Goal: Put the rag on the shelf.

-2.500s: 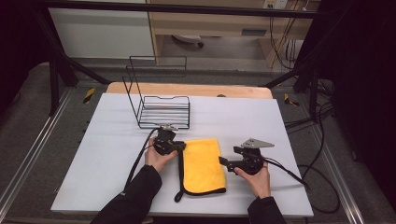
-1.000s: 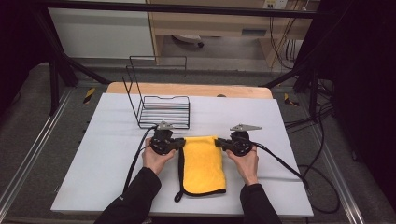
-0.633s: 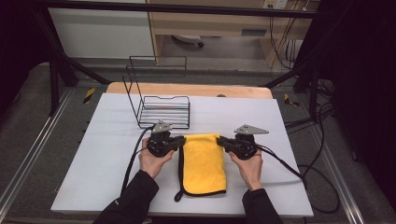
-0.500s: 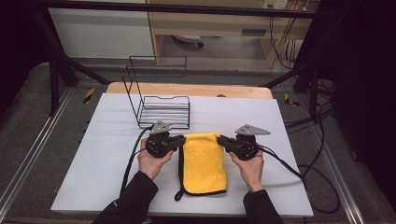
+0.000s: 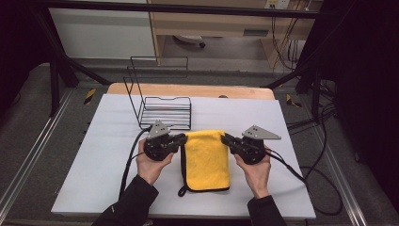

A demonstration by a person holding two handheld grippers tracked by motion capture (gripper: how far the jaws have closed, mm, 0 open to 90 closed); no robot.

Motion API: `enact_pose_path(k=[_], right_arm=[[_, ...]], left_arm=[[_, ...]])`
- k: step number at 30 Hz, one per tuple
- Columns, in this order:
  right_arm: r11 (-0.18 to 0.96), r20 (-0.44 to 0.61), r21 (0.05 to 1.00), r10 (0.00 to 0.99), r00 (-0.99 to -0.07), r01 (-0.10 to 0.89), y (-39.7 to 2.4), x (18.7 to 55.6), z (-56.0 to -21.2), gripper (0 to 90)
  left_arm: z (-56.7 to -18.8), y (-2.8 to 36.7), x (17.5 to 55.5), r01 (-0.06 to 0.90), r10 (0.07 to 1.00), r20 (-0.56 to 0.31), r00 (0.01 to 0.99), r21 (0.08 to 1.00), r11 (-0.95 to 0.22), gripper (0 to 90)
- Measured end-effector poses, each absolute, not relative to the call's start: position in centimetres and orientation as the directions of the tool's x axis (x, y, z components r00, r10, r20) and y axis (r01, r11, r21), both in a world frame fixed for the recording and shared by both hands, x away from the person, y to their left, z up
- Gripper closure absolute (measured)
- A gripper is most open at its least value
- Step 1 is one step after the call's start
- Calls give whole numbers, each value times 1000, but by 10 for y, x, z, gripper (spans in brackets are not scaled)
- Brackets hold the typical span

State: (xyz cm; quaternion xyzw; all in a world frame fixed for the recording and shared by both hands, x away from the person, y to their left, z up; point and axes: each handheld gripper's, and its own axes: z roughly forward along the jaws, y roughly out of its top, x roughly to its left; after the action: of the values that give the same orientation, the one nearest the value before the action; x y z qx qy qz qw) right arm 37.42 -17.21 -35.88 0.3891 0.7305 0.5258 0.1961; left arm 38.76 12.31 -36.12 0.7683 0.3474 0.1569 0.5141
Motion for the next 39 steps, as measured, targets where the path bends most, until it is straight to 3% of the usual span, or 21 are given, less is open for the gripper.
enact_pose_path(k=[39], right_arm=[[86,-15,992,792,-610,88,-159,349,-285,839]], left_arm=[[-293,141,368,132,713,-46,700,989,-66,808]])
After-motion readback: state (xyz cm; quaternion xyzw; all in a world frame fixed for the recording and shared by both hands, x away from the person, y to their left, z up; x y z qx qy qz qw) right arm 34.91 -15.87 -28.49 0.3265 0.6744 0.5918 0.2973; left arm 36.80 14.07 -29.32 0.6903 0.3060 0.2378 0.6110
